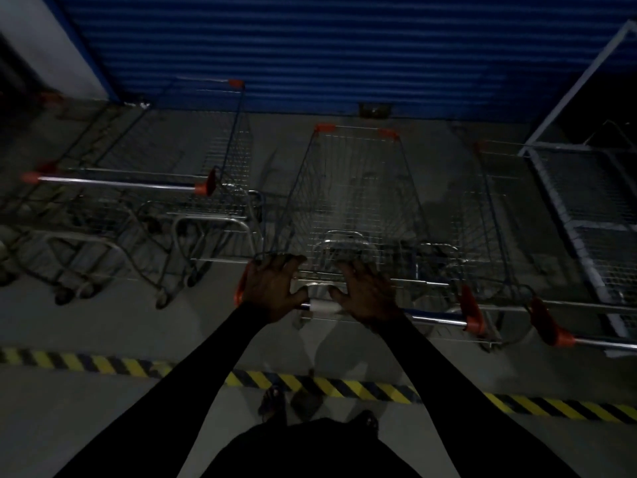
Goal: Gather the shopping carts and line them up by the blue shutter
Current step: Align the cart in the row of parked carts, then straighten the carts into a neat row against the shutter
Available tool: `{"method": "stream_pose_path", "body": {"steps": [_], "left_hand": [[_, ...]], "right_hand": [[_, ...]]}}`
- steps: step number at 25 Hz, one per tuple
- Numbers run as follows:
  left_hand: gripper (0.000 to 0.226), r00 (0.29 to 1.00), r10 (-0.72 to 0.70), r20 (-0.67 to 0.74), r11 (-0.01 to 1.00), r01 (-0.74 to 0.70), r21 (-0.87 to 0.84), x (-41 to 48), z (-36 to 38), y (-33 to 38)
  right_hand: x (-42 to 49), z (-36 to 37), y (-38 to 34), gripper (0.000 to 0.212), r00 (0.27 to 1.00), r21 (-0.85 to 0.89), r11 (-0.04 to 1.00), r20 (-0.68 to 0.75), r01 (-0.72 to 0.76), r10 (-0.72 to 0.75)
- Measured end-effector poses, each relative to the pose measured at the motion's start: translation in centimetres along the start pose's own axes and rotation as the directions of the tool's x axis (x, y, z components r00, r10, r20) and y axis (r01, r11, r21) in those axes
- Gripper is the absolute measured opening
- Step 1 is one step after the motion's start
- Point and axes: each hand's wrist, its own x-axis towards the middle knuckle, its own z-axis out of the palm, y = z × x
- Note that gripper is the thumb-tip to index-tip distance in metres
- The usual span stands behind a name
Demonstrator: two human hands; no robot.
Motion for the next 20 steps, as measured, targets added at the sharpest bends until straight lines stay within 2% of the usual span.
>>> {"method": "stream_pose_path", "body": {"steps": [3, 6, 8, 12, 15, 20], "left_hand": [[0.074, 0.989, -0.137, -0.049, 0.99, 0.138, 0.011, -1.8, -0.8, -2.7], [0.076, 0.973, -0.21, -0.092, 0.975, 0.215, 0.054, -3.5, -1.6, -5.9], [0.079, 0.959, -0.266, -0.097, 0.961, 0.271, 0.052, -4.3, -2.7, -8.7], [0.087, 0.958, -0.275, -0.083, 0.957, 0.28, 0.069, -5.3, -4.7, -17.1], [0.085, 0.962, -0.254, -0.097, 0.964, 0.26, 0.051, -6.1, -5.9, -23.6], [0.084, 0.973, -0.212, -0.093, 0.971, 0.221, 0.094, -7.0, -8.4, -33.7]], "right_hand": [[1.8, 0.4, -3.3, 0.068, 0.994, 0.068, 0.992, 0.015, 0.107, -0.109], [4.1, 1.0, -7.2, 0.064, 0.974, 0.063, 0.972, -0.048, 0.225, -0.223], [5.6, 0.8, -10.5, 0.066, 0.966, 0.058, 0.965, -0.037, 0.257, -0.255], [9.0, 0.8, -18.0, 0.073, 0.953, 0.019, 0.954, -0.054, 0.299, -0.297], [11.8, 1.8, -24.0, 0.077, 0.968, 0.04, 0.969, -0.062, 0.244, -0.242], [16.6, 5.0, -33.1, 0.076, 0.991, 0.042, 0.99, 0.013, 0.136, -0.137]]}}
